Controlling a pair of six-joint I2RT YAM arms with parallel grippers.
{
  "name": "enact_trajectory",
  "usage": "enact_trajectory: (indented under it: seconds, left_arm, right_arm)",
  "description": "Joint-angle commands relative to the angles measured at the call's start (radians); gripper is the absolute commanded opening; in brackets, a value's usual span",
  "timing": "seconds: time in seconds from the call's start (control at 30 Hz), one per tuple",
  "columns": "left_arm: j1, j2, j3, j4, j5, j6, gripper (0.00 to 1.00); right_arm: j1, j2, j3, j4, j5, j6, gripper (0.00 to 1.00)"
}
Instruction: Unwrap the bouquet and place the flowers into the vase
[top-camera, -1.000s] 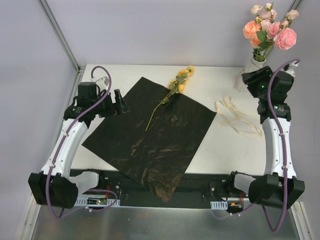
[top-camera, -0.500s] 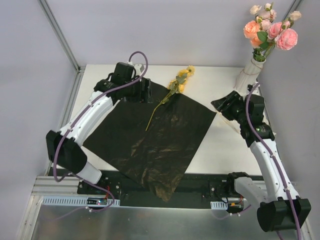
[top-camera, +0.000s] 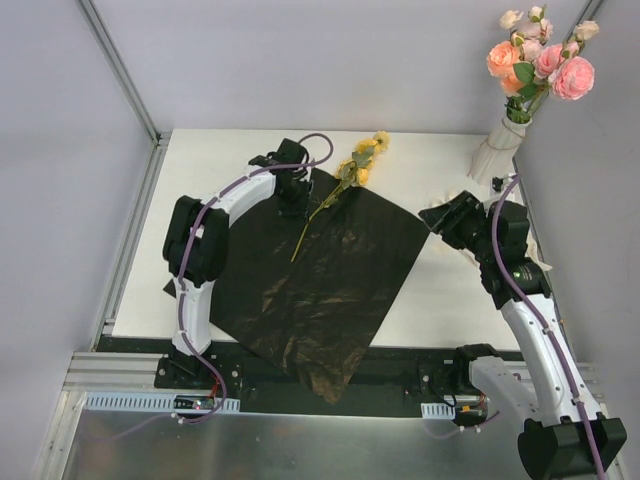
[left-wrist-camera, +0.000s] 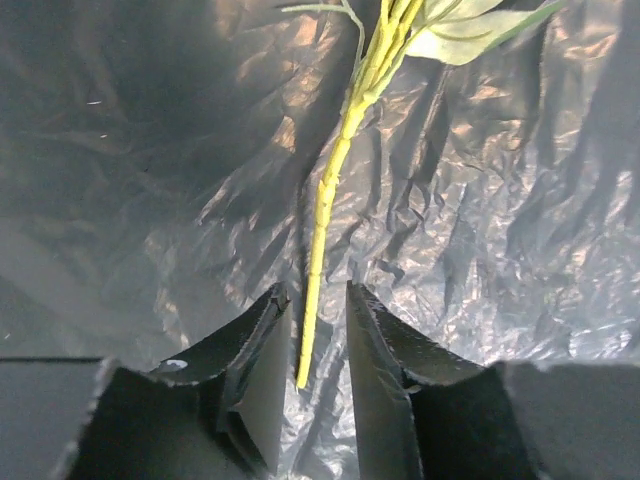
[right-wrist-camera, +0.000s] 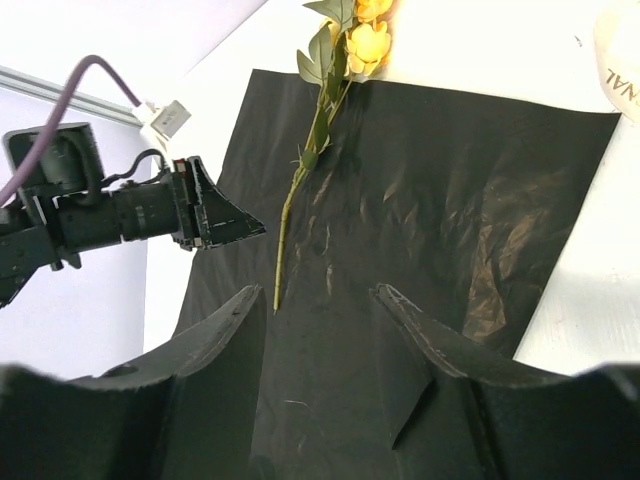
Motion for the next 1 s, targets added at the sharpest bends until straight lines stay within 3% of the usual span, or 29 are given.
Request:
enact_trajectory:
  seconds: [0.0,0.2,0.3,0.57,0.7,0.83,0.97]
  left_arm:
    - [-0.017,0.026,0.024,0.038,0.053,0.012,0.3]
    - [-0.022,0.066,-0.002,0.075,0.061,0.009,0.36]
    - [-0.029,0.077,-0.038,0.11,0.065,-0.005,0.36]
    - [-0.049,0.088,-0.075,0.147,0.007,-0.014,0.36]
    - [-0.082,0.097,-0.08,0.159,-0.045,-0.01,0.26]
    - [-0.083,0.092,-0.074,0.159,-0.056,-0.025,0.03]
    - [-0.086,0.002,-0.097,0.162,-0.071,-0.025,0.0]
  right_arm:
    - [0.005,-0.032,-0.001,-0.004,0.031,-0.042,0.52]
    - [0.005,-0.02,-0.012,0.039,-0.002,-0.073,0.52]
    - [0.006,-0.039,-0.033,0.034,0.123,-0.101,0.52]
    - [0.006,-0.044,-0.036,0.03,0.108,-0.082,0.49]
    - [0.005,-0.069,-0.037,0.019,0.133,-0.089,0.49]
    - [0.005,-0.075,-0.023,0.01,0.091,-0.067,0.49]
    - [0.006,-0.092,-0.044,0.034,0.056,-0.015,0.49]
